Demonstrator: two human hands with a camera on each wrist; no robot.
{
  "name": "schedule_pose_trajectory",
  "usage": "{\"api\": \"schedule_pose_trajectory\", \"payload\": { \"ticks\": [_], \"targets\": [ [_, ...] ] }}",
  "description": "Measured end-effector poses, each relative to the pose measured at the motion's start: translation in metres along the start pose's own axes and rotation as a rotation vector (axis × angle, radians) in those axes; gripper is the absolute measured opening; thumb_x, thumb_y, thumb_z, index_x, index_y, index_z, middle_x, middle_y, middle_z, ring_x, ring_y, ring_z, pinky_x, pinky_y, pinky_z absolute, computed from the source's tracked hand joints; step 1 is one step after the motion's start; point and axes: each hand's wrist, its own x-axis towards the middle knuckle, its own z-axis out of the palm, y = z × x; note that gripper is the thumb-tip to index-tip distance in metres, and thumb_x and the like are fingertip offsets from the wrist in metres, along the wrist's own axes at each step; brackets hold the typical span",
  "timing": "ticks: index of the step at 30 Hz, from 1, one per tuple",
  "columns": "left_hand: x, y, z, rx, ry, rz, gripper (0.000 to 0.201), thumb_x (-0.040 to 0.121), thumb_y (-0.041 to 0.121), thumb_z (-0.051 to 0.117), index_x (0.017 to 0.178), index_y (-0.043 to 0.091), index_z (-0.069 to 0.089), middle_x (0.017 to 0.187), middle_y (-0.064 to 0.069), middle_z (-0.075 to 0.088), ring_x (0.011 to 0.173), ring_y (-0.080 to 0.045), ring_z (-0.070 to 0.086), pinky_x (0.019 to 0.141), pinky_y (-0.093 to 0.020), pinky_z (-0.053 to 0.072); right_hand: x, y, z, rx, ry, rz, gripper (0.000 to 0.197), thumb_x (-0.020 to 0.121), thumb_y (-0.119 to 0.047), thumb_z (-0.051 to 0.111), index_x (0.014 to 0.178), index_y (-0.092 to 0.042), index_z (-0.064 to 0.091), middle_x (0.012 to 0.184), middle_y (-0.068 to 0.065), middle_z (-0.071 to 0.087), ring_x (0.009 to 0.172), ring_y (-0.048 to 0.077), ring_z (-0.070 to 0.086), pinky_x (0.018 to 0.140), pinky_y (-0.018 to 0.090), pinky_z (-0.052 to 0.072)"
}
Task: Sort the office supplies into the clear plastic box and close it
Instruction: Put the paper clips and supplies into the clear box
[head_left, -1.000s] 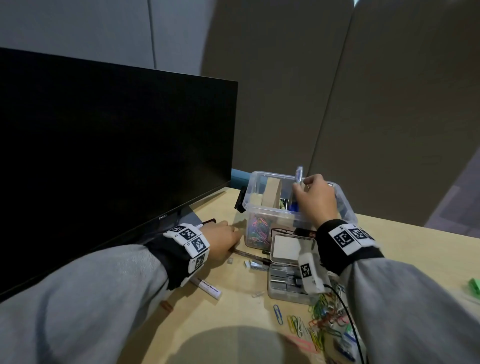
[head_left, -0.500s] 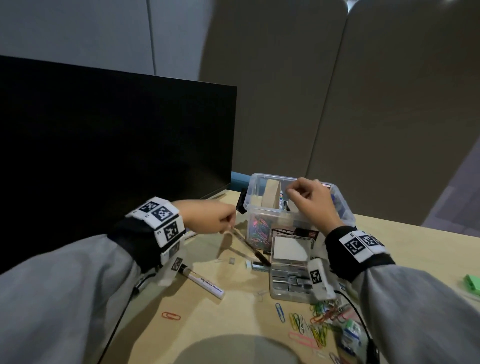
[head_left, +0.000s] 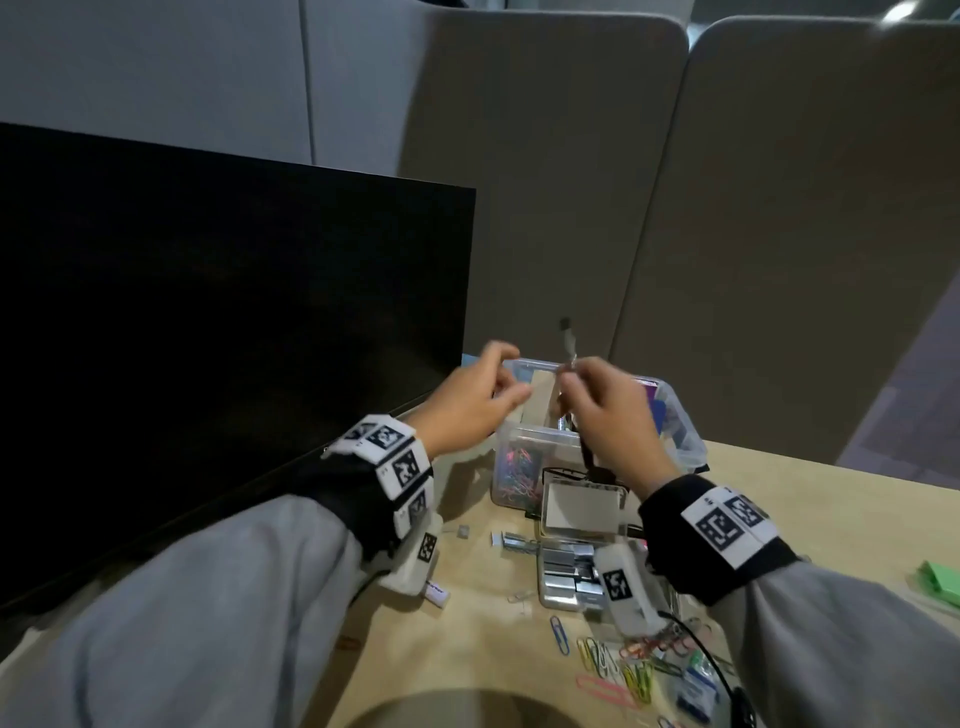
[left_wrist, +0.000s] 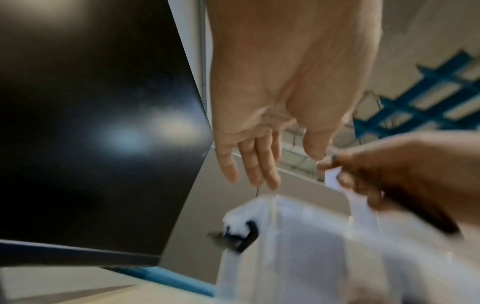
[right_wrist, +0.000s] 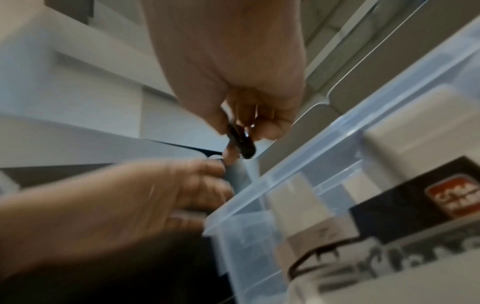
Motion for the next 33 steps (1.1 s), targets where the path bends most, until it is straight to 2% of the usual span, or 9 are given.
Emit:
{"api": "schedule_pose_trajectory", "payload": {
  "ticks": [2, 4, 6, 11, 16, 21, 25, 29, 33],
  "targets": [
    [-0.001, -0.014, 0.017, 0.292, -0.187, -0.040, 0.051, 0.101, 0.041, 0.043, 0.147, 0.021, 0.034, 0.150, -0.001, 0.041, 0.133, -0.015, 0.042, 0.108, -0.038, 0.038, 0.009, 0.007, -0.008, 0.104, 0.188, 0.088, 0.012, 0.100, -0.018, 0.049, 0.102, -0.012, 0.059, 0.072, 0.001, 0.070, 0.051, -0.001, 0.053, 0.052, 0.018, 0.042],
    [-0.003, -0.026, 0.028, 0.367, -0.266, -0.045, 0.054, 0.101, 0.047, 0.038, 0.149, 0.024, 0.031, 0.162, 0.006, 0.014, 0.148, -0.014, 0.015, 0.119, -0.052, 0.019, 0.017, 0.015, -0.016, 0.119, 0.299, 0.151, 0.012, 0.100, -0.020, 0.048, 0.105, -0.012, 0.056, 0.075, 0.000, 0.072, 0.057, 0.002, 0.057, 0.055, 0.020, 0.043],
    [-0.002, -0.033, 0.034, 0.268, -0.248, -0.052, 0.047, 0.101, 0.047, 0.038, 0.143, 0.025, 0.039, 0.163, 0.011, 0.008, 0.149, -0.012, 0.013, 0.118, -0.053, 0.019, 0.022, 0.023, -0.019, 0.064, 0.301, 0.193, 0.013, 0.101, -0.022, 0.046, 0.105, -0.013, 0.054, 0.078, 0.000, 0.072, 0.061, 0.010, 0.059, 0.054, 0.023, 0.046],
    [0.000, -0.034, 0.038, -0.018, -0.207, -0.104, 0.026, 0.103, 0.044, 0.034, 0.090, 0.026, 0.049, 0.161, 0.013, 0.013, 0.147, -0.014, 0.017, 0.117, -0.052, 0.021, 0.030, 0.050, -0.009, -0.198, 0.135, 0.322, 0.020, 0.098, -0.027, 0.047, 0.100, -0.010, 0.057, 0.072, 0.002, 0.071, 0.072, 0.020, 0.069, 0.072, 0.043, 0.057],
    [0.002, -0.039, 0.039, -0.043, -0.195, -0.102, 0.029, 0.103, 0.043, 0.037, 0.082, 0.026, 0.049, 0.158, 0.012, 0.021, 0.145, -0.020, 0.019, 0.116, -0.051, 0.020, 0.031, 0.059, 0.002, -0.640, -0.090, 0.307, 0.036, 0.099, -0.033, 0.042, 0.106, -0.003, 0.059, 0.097, 0.015, 0.065, 0.096, 0.034, 0.062, 0.077, 0.035, 0.046],
    [0.004, -0.044, 0.043, -0.056, -0.166, -0.092, 0.030, 0.100, 0.048, 0.042, 0.082, 0.025, 0.052, 0.157, 0.013, 0.023, 0.143, -0.020, 0.023, 0.114, -0.051, 0.024, 0.019, 0.045, -0.008, -0.486, -0.047, 0.102, 0.043, 0.094, -0.016, 0.053, 0.135, -0.006, 0.044, 0.124, 0.014, 0.053, 0.113, 0.028, 0.052, 0.093, 0.037, 0.043],
    [0.006, -0.047, 0.046, -0.116, -0.137, -0.089, 0.032, 0.097, 0.047, 0.048, 0.080, 0.021, 0.053, 0.155, 0.012, 0.026, 0.142, -0.021, 0.026, 0.114, -0.054, 0.026, 0.000, 0.027, -0.028, -0.549, 0.082, -0.160, 0.022, 0.087, -0.009, 0.058, 0.109, -0.009, 0.055, 0.099, 0.003, 0.057, 0.089, 0.018, 0.052, 0.077, 0.032, 0.043],
    [0.005, -0.044, 0.048, -0.133, -0.118, -0.091, 0.033, 0.097, 0.045, 0.049, 0.081, 0.017, 0.053, 0.155, 0.008, 0.026, 0.142, -0.019, 0.027, 0.114, -0.052, 0.028, -0.023, 0.008, -0.044, -0.640, -0.126, -0.241, 0.005, 0.089, -0.012, 0.058, 0.092, -0.014, 0.061, 0.076, -0.007, 0.058, 0.069, 0.013, 0.056, 0.062, 0.024, 0.042],
    [0.005, -0.041, 0.049, -0.117, -0.104, -0.085, 0.030, 0.098, 0.045, 0.049, 0.083, 0.019, 0.055, 0.156, 0.006, 0.025, 0.142, -0.017, 0.027, 0.114, -0.048, 0.029, -0.050, 0.002, -0.058, -0.703, -0.328, -0.233, 0.008, 0.092, -0.018, 0.060, 0.092, -0.015, 0.067, 0.078, -0.007, 0.061, 0.067, 0.006, 0.054, 0.059, 0.007, 0.035]
  ]
}}
